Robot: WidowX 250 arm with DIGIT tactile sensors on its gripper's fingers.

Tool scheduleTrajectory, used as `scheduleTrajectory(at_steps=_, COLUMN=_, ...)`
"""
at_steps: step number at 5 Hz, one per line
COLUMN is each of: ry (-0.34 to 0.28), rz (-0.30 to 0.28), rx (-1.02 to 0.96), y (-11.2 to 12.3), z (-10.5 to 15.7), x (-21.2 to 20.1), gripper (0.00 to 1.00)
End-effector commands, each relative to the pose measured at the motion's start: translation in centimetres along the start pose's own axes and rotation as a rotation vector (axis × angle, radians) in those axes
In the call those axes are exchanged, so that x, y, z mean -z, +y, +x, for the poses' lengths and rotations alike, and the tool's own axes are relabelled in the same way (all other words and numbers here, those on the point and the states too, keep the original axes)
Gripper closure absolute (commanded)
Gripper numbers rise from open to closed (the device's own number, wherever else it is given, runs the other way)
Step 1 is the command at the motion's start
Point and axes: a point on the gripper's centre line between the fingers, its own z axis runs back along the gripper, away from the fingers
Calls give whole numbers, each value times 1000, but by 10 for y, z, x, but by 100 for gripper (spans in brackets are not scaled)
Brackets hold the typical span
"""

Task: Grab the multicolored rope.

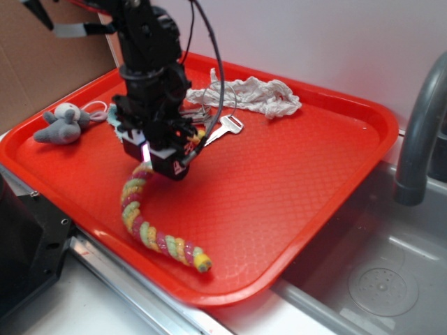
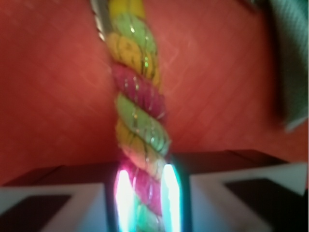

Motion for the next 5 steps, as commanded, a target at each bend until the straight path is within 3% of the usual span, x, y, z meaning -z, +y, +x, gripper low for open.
scheduleTrajectory(at_steps=1, ry=-59, rz=-35, rx=125, y=-12, z=3, x=-91, gripper=100)
scheduleTrajectory(at_steps=2, ry=-45, rz=-64, rx=185, y=-4, z=3, x=-131, gripper=100)
scheduleTrajectory(at_steps=4, ry=-112, rz=-88, rx=139, y=13, z=-11, x=-176, gripper=100)
scheduleTrajectory(at_steps=5, ry=-56, rz=-54, rx=206, y=12, z=-8, x=-177, gripper=100)
